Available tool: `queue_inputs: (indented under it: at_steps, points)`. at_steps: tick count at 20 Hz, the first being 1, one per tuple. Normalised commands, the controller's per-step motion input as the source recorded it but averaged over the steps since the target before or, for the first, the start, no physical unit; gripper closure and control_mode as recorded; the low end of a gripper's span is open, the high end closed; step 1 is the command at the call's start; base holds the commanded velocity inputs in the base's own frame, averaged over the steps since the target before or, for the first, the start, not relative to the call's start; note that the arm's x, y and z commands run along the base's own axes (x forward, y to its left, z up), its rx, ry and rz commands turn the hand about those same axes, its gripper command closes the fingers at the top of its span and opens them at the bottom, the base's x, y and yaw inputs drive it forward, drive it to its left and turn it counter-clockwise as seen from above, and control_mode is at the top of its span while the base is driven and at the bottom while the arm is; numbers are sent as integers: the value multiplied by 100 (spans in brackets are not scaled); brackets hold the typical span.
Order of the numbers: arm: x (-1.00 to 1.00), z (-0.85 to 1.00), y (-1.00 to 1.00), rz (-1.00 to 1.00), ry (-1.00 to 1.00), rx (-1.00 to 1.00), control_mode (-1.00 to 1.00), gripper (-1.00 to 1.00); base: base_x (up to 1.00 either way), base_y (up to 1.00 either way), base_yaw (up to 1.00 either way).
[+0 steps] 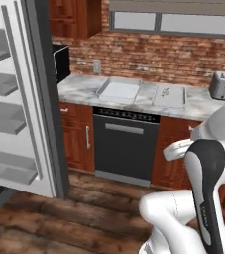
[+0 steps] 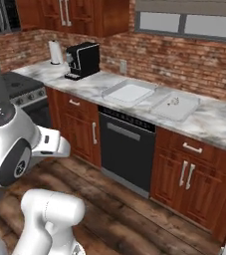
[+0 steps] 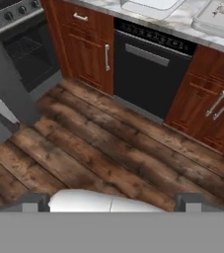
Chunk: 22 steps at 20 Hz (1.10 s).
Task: Place one corn and one fish in each tupperware on the nearby counter, to pack two identical lunches.
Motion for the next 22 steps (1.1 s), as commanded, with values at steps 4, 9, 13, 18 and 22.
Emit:
queue_inputs:
  at_steps: [4,9,13,18,22]
  points:
    - [0,0,0,0,0,0,100,-100,-76,39,28]
    - [0,0,0,0,0,0,100,-100,-58,46,36]
    - [0,0,0,0,0,0,100,-100,-35,48,44]
    - [0,0,0,0,0,0,100,-100,3,59,48]
    - [0,0,0,0,0,0,100,-100,56,62,45]
